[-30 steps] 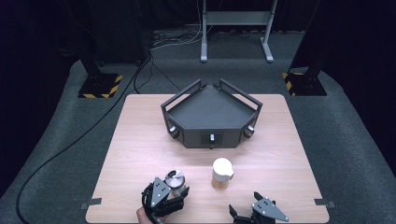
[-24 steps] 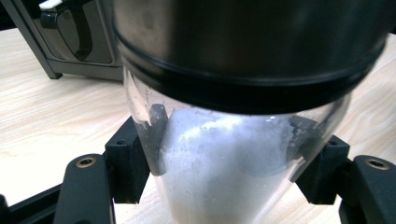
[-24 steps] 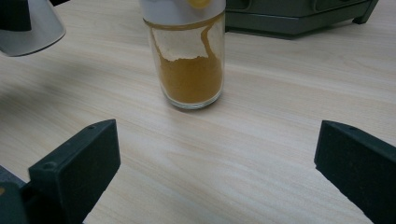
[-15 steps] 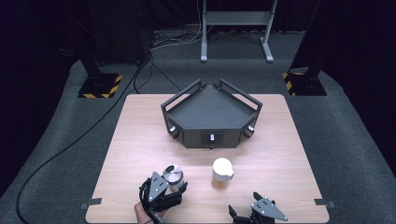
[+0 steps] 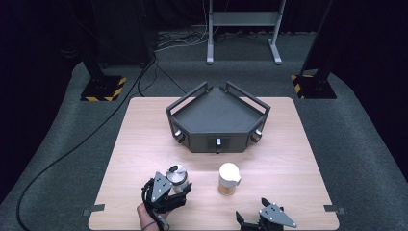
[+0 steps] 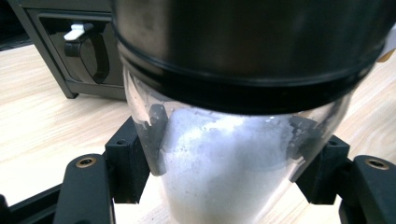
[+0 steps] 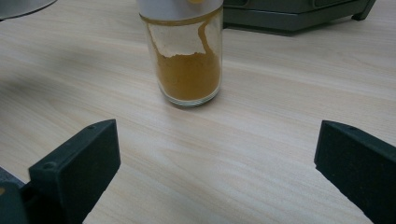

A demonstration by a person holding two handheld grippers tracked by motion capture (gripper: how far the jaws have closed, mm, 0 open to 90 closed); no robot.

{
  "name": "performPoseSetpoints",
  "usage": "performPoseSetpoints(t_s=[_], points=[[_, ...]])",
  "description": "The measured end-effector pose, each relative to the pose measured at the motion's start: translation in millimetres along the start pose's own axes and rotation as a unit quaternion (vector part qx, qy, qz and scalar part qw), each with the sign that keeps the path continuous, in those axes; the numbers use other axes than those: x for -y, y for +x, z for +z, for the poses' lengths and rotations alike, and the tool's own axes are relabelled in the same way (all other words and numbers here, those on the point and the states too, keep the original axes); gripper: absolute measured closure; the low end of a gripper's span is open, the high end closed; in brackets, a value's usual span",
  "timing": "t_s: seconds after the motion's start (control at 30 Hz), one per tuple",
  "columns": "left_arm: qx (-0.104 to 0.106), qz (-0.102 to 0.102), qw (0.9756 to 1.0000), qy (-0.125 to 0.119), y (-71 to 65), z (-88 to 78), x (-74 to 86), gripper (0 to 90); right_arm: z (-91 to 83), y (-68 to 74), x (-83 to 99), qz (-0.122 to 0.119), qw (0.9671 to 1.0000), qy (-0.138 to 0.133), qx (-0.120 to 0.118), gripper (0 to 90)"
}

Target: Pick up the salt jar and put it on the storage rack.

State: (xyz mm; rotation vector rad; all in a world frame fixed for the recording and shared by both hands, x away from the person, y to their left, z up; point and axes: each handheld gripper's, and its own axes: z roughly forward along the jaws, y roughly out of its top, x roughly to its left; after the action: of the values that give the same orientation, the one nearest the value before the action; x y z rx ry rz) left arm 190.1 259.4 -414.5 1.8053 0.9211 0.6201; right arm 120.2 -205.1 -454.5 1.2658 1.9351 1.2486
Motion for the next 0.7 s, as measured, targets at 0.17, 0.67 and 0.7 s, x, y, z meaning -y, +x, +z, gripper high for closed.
performPoseSetpoints(t_s=[0.17, 0.67, 0.7], points=[[-0.003, 0.0, 1.0, -0.002, 1.5, -0.5, -2.0, 31.4, -0.1, 0.0, -0.2, -0.001, 1.0, 0.0, -0.001, 0.0], [-0.004, 0.011, 0.9999, -0.005, 6.0, 3.6, -13.2, 31.4, -1.0, 0.4, -0.2, -0.002, 1.0, 0.001, 0.002, 0.0], [-0.004, 0.01, 0.9999, -0.006, 6.0, 4.0, -13.7, 31.4, -1.0, 0.3, -0.4, -0.001, 1.0, 0.001, 0.002, 0.0]])
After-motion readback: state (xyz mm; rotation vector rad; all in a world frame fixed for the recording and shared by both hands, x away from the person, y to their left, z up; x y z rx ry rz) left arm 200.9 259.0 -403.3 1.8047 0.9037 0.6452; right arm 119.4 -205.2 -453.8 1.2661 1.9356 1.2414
